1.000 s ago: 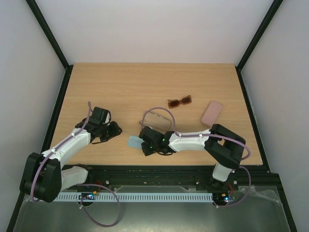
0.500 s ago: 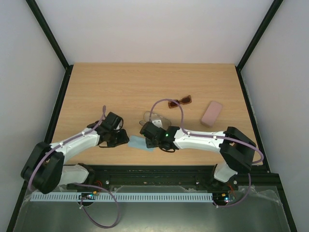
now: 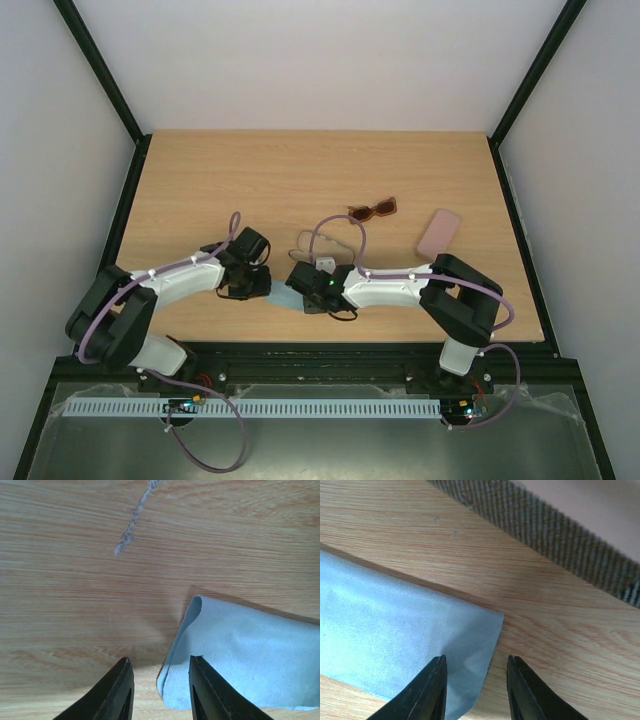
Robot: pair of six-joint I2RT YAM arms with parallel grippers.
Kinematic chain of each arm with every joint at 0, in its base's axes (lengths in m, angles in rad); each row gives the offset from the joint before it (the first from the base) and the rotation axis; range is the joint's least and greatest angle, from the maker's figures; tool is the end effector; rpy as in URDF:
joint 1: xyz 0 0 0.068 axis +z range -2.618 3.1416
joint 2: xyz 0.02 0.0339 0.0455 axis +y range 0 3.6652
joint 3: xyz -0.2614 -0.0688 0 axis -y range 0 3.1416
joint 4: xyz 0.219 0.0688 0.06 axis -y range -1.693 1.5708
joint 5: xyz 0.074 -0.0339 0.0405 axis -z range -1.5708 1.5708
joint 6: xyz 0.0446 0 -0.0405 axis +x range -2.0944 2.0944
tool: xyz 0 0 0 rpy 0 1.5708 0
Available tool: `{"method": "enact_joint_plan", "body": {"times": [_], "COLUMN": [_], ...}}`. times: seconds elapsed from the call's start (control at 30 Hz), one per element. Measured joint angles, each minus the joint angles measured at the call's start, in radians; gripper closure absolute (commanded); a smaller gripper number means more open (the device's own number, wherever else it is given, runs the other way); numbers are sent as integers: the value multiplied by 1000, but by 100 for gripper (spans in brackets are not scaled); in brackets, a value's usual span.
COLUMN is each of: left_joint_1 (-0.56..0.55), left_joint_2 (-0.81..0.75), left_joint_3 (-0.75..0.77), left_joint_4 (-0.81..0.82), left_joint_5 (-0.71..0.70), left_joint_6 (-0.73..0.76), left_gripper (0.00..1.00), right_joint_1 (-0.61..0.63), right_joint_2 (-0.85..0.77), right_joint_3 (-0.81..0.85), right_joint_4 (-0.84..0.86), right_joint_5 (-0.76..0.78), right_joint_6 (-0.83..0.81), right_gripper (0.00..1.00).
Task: Organize the sunglasses
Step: Pick up the glasses cleaning cloth from the center of the board.
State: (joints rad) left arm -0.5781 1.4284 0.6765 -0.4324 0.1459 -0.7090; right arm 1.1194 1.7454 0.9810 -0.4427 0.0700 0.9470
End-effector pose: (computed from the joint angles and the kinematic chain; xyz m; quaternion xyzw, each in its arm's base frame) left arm 0.1877 -0.1302 0.1571 -0.0500 0.9776 -0.1722 0.1103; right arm 0.1368 0.2750 0.1519 -0.0783 0.9798 0.1376 0.1221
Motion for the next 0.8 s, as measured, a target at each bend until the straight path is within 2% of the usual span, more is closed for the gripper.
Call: {"method": "enact_joint_plan", "body": {"times": [0.17, 0.67, 0.8], "left_joint_1": [0, -14, -18], "left_joint_2": [35, 69, 74], "left_joint_3": [24, 39, 41], "left_joint_4": [0, 33, 37], "left_joint_5": [0, 50, 53], "left_joint_6": [20, 53, 55], "left_gripper": [76, 80, 83], "right_joint_1": [0, -1, -1], "right_joint_2": [0, 2, 3], "right_joint_3": [-2, -4, -6], "right_joint_4": [5, 32, 45], "right_joint_5": [-3, -23, -32], "right_joint_6": [14, 26, 26], "right_gripper": [71, 82, 88]}}
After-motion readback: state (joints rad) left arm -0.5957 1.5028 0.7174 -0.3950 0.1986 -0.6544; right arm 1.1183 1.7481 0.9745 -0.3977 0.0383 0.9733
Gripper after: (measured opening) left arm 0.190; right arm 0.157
